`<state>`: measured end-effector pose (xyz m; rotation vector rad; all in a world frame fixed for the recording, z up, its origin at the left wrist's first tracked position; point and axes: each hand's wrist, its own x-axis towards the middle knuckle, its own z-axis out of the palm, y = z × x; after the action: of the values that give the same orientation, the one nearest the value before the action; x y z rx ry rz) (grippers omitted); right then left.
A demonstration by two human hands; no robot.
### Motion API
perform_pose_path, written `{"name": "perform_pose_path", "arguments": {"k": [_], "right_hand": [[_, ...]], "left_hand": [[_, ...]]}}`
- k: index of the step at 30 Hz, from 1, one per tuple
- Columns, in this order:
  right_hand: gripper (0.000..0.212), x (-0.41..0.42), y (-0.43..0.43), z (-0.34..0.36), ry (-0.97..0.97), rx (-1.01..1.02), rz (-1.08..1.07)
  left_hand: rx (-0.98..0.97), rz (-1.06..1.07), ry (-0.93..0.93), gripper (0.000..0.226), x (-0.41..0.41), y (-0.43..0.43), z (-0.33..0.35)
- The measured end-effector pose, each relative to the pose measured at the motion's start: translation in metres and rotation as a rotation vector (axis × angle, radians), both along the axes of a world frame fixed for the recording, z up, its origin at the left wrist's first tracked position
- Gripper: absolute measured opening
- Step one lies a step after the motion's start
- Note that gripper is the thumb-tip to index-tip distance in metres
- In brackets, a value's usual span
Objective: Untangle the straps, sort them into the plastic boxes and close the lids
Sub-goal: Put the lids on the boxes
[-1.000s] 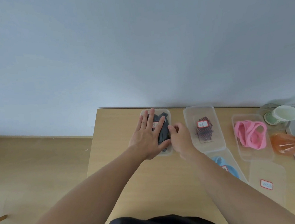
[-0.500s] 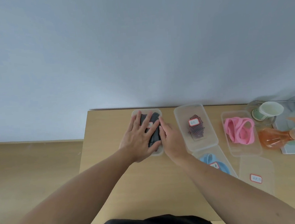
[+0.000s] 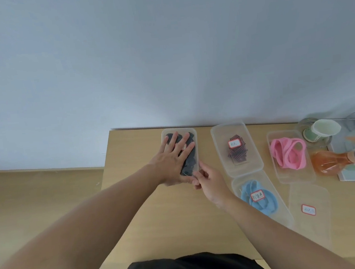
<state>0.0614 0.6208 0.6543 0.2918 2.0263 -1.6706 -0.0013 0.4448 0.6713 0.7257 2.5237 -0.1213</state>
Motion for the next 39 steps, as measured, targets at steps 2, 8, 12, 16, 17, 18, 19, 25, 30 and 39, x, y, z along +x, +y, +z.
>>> {"name": "perform_pose_path", "arguments": {"k": [2,8,12,16,17,18,19,25,30,39], "right_hand": [[0.033,0.0,0.001,0.005,-0.069,-0.087,-0.052],[0.045,0.004,-0.005,0.008,-0.13,-0.182,-0.184],[0.048,0.007,-0.008,0.007,-0.163,-0.177,-0.252],[0.049,0.009,-0.012,0.012,-0.148,-0.118,-0.26],[0.048,0.01,-0.013,0.014,-0.139,-0.088,-0.259],[0.048,0.011,-0.014,0.015,-0.132,-0.054,-0.255],[0.046,0.013,-0.015,0.016,-0.13,-0.019,-0.251],[0.036,0.052,-0.014,0.031,-0.078,0.144,-0.281],[0.025,0.079,0.003,0.04,-0.001,0.259,-0.28],[0.034,0.09,0.098,0.031,0.228,0.987,-0.515]], "left_hand": [[-0.007,-0.006,0.039,0.123,0.002,0.0,-0.002],[0.059,0.019,0.185,0.114,0.013,-0.002,-0.01],[0.114,0.016,0.227,0.107,0.014,-0.004,-0.014],[0.105,0.007,0.22,0.112,0.012,-0.005,-0.013],[0.104,0.005,0.222,0.114,0.012,-0.005,-0.014],[0.109,0.006,0.226,0.115,0.012,-0.005,-0.014],[0.118,0.008,0.227,0.116,0.012,-0.005,-0.015],[0.191,0.016,0.238,0.121,0.013,-0.008,-0.015],[0.253,0.067,0.214,0.127,0.01,-0.008,-0.016],[0.384,-0.01,0.444,0.078,0.04,0.021,0.006]]}}
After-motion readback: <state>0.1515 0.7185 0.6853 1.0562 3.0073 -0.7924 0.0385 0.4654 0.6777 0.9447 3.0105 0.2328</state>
